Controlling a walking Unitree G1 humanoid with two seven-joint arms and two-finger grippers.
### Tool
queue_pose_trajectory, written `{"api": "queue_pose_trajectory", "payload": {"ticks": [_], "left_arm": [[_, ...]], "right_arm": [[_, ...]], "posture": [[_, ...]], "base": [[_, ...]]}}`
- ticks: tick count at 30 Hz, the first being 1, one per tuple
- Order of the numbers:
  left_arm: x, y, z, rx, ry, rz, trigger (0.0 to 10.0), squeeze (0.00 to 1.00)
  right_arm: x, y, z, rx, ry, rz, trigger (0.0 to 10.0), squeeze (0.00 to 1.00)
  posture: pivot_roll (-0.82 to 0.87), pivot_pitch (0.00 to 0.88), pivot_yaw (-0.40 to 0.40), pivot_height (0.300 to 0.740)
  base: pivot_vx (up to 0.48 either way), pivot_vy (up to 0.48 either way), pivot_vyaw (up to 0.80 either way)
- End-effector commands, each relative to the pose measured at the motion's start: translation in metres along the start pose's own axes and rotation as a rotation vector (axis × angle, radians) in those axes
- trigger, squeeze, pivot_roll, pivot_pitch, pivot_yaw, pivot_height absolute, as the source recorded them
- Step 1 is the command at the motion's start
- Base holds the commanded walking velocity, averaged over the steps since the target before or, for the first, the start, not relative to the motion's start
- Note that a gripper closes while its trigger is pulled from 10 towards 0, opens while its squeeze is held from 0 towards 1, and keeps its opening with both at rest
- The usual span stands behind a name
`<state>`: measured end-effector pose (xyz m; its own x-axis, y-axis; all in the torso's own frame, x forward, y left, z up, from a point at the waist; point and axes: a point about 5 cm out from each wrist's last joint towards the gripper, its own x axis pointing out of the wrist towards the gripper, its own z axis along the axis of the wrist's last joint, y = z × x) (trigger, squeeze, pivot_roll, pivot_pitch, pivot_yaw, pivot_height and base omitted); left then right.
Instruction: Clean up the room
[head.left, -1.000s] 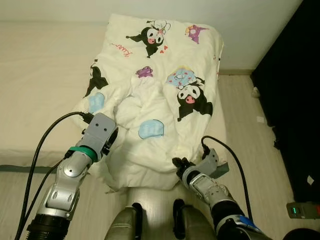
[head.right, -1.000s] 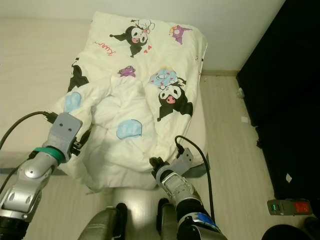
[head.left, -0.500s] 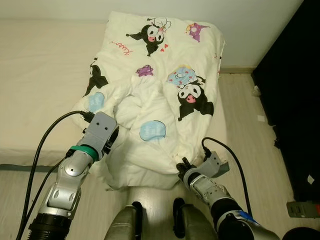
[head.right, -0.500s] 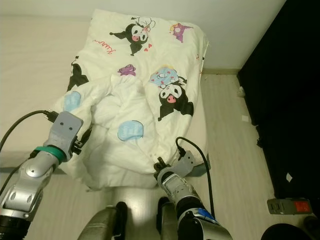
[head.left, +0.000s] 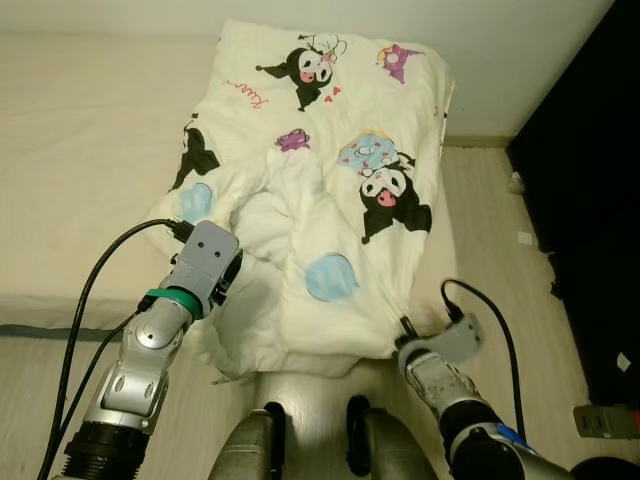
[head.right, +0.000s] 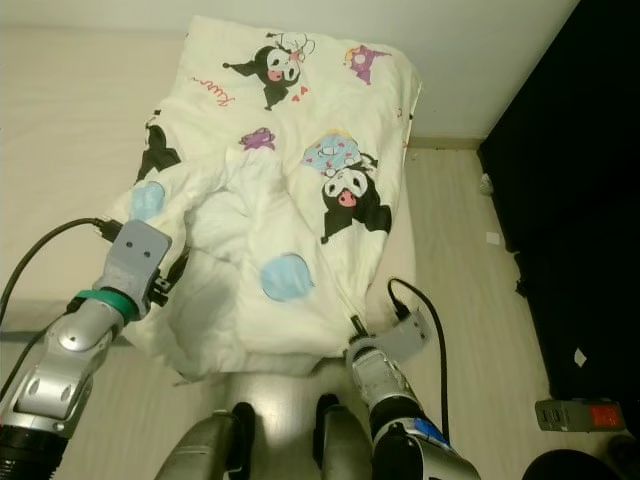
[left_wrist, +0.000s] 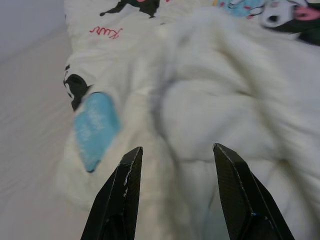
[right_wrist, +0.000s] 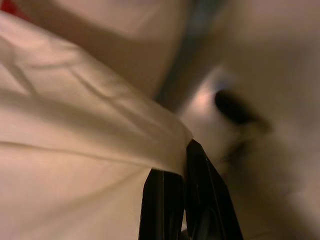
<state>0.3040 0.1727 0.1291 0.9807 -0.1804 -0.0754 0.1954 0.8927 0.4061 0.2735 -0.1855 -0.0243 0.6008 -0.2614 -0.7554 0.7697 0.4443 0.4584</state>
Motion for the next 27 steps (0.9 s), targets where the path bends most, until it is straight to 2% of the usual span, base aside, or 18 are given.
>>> {"api": "queue_pose_trajectory", "payload": {"ticks": [1, 3, 6, 8, 9, 12, 16, 18, 20, 21, 27], "left_arm": [[-0.002, -0.004, -0.009, 0.005, 0.034, -0.01, 10.0, 0.0], [-0.001, -0.004, -0.009, 0.004, 0.033, -0.01, 10.0, 0.0], [-0.001, -0.004, -0.009, 0.003, 0.033, -0.01, 10.0, 0.0], [0.0, -0.005, -0.009, 0.002, 0.032, -0.012, 10.0, 0.0], [0.0, -0.005, -0.009, 0.002, 0.032, -0.012, 10.0, 0.0], [0.001, -0.006, -0.009, 0.002, 0.03, -0.014, 10.0, 0.0], [0.001, -0.006, -0.009, 0.003, 0.03, -0.014, 10.0, 0.0], [0.001, -0.006, -0.01, 0.004, 0.029, -0.014, 10.0, 0.0], [0.002, -0.005, -0.009, 0.006, 0.027, -0.014, 10.0, 0.0], [0.002, -0.005, -0.009, 0.006, 0.027, -0.014, 10.0, 0.0], [0.006, -0.008, -0.008, 0.011, 0.021, -0.029, 10.0, 0.0]], "right_arm": [[0.002, -0.031, 0.009, 0.016, -0.059, -0.158, 0.0, 0.0], [0.0, -0.042, 0.023, 0.006, -0.152, -0.249, 0.0, 0.0], [-0.001, -0.042, 0.029, -0.012, -0.201, -0.272, 0.0, 0.0], [-0.005, -0.033, 0.047, -0.082, -0.33, -0.258, 0.0, 0.0], [-0.005, -0.033, 0.047, -0.082, -0.33, -0.258, 0.0, 0.0], [-0.012, -0.02, 0.065, -0.144, -0.457, -0.24, 0.0, 0.0], [-0.013, -0.018, 0.069, -0.147, -0.479, -0.24, 0.0, 0.0], [-0.015, -0.018, 0.074, -0.143, -0.508, -0.252, 0.0, 0.0], [-0.021, -0.025, 0.081, -0.084, -0.551, -0.306, 0.0, 0.0], [-0.021, -0.025, 0.081, -0.084, -0.551, -0.306, 0.0, 0.0], [-0.036, -0.048, 0.082, 0.023, -0.615, -0.42, 0.0, 0.0]], "posture": [[0.0, 0.227, 0.052, 0.74], [0.0, 0.227, 0.052, 0.74], [0.0, 0.227, 0.052, 0.74], [-0.01, 0.222, 0.048, 0.74], [-0.01, 0.222, 0.048, 0.74], [-0.02, 0.219, 0.048, 0.74], [-0.02, 0.219, 0.048, 0.74], [-0.02, 0.217, 0.05, 0.74], [-0.03, 0.215, 0.044, 0.74], [-0.03, 0.215, 0.044, 0.74], [-0.04, 0.217, 0.048, 0.74]], "base": [[0.0, 0.0, 0.0], [0.0, 0.0, 0.0], [0.0, 0.0, 0.0], [0.0, 0.0, 0.0], [0.0, 0.0, 0.0], [0.0, 0.0, 0.0], [0.0, 0.0, 0.0], [0.0, 0.0, 0.0], [0.0, 0.0, 0.0], [0.0, 0.0, 0.0], [0.0, 0.0, 0.0]]}}
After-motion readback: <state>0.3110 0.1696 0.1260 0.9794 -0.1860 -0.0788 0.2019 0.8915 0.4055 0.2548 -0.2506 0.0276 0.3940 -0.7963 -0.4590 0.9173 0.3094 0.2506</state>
